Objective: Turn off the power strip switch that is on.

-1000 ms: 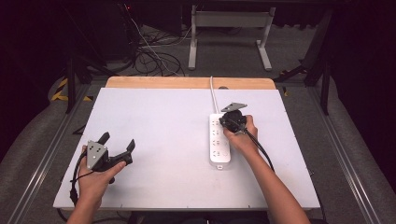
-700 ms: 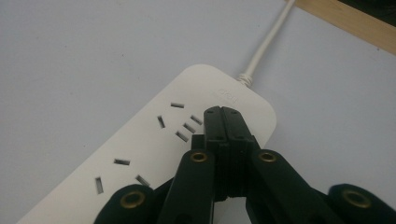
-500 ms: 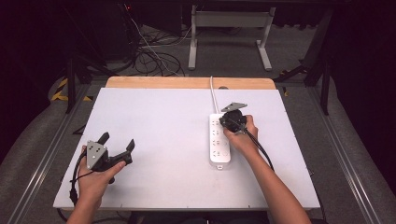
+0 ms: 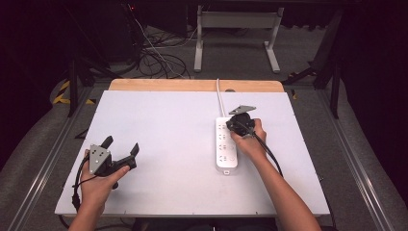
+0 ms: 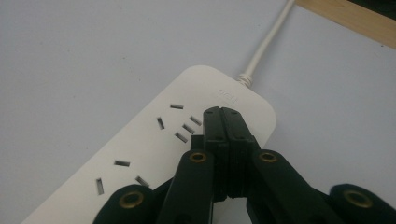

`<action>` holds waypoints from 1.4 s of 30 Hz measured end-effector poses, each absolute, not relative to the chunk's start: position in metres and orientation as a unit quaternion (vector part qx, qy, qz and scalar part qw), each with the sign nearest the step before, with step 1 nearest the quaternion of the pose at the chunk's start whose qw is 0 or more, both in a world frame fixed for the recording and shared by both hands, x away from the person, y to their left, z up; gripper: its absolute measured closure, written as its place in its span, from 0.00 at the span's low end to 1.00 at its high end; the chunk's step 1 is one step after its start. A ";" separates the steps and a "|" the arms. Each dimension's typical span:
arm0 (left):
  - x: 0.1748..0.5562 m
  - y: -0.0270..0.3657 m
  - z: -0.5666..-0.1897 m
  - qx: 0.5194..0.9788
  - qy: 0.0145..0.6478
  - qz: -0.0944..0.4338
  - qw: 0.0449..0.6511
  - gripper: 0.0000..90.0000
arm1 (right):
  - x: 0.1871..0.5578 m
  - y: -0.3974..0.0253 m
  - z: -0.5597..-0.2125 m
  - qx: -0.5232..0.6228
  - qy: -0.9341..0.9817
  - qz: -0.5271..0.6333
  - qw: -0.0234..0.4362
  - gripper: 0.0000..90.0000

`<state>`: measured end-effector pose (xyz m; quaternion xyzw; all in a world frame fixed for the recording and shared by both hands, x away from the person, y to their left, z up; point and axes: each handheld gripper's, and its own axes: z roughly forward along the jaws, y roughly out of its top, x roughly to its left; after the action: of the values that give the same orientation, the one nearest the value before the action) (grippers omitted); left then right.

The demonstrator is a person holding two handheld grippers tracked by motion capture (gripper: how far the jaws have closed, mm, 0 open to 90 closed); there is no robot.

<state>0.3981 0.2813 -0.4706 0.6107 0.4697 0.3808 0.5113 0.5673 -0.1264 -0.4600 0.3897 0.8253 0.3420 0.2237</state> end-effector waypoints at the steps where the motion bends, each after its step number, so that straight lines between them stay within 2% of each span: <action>1: 0.398 0.281 -0.471 0.611 0.470 0.381 0.511 0.07 | 0.567 -0.126 -0.460 0.389 0.826 0.341 0.224 1.00; 18: 0.399 0.281 -0.471 0.611 0.469 0.381 0.511 0.07 | 0.569 -0.132 -0.458 0.393 0.821 0.342 0.232 1.00; 26: 0.399 0.281 -0.471 0.612 0.470 0.380 0.510 0.07 | 0.569 -0.137 -0.458 0.393 0.813 0.345 0.253 1.00; 42: 0.399 0.281 -0.471 0.611 0.470 0.381 0.510 0.07 | 0.551 -0.161 -0.419 0.383 0.775 0.425 0.270 1.00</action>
<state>0.3995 0.2808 -0.4707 0.6115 0.4701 0.3814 0.5096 0.5509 -0.1612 -0.4194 0.3832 0.7747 0.4246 0.2696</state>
